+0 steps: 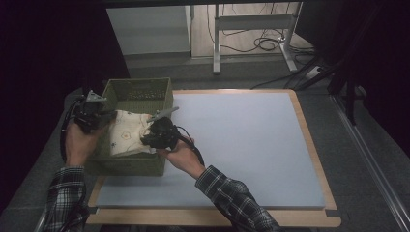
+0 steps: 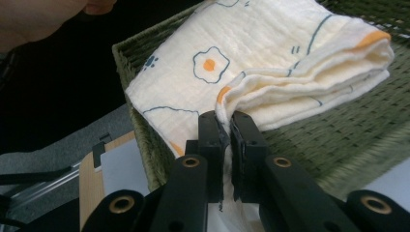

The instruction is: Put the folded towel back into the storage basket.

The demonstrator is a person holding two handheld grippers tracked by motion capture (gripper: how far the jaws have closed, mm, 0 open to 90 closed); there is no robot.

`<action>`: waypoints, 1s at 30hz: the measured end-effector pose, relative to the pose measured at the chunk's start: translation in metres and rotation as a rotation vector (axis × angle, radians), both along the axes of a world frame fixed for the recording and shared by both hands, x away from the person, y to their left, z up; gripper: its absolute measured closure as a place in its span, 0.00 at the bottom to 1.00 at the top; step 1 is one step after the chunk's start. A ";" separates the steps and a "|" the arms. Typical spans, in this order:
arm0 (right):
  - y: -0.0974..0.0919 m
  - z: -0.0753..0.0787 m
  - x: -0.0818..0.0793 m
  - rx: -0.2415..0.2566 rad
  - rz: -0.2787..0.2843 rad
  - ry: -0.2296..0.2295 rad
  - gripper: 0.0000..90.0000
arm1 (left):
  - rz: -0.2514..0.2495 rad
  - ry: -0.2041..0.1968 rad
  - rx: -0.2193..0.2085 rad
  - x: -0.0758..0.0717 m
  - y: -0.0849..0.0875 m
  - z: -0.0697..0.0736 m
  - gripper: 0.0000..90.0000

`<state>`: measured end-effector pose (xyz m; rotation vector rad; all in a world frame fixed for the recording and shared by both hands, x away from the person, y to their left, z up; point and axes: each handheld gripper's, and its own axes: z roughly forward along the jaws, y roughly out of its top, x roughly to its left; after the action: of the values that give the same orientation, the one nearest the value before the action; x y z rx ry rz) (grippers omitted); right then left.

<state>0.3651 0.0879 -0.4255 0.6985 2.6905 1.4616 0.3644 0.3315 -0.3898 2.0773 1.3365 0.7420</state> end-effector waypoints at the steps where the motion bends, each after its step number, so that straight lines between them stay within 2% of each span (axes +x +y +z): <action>1: 0.002 -0.001 -0.001 -0.003 0.002 0.001 0.93 | 0.001 0.006 0.000 0.000 0.002 -0.003 0.92; 14: 0.026 -0.018 -0.004 -0.053 -0.016 0.020 0.93 | 0.015 0.040 -0.002 0.001 0.012 -0.020 0.92; 30: 0.019 -0.029 -0.001 -0.116 -0.077 0.044 0.90 | -0.022 0.093 0.009 0.015 -0.007 -0.043 0.91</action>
<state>0.3637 0.1070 -0.4544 0.8255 2.7211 1.2764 0.3795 0.3248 -0.4323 2.1531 1.3604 0.6503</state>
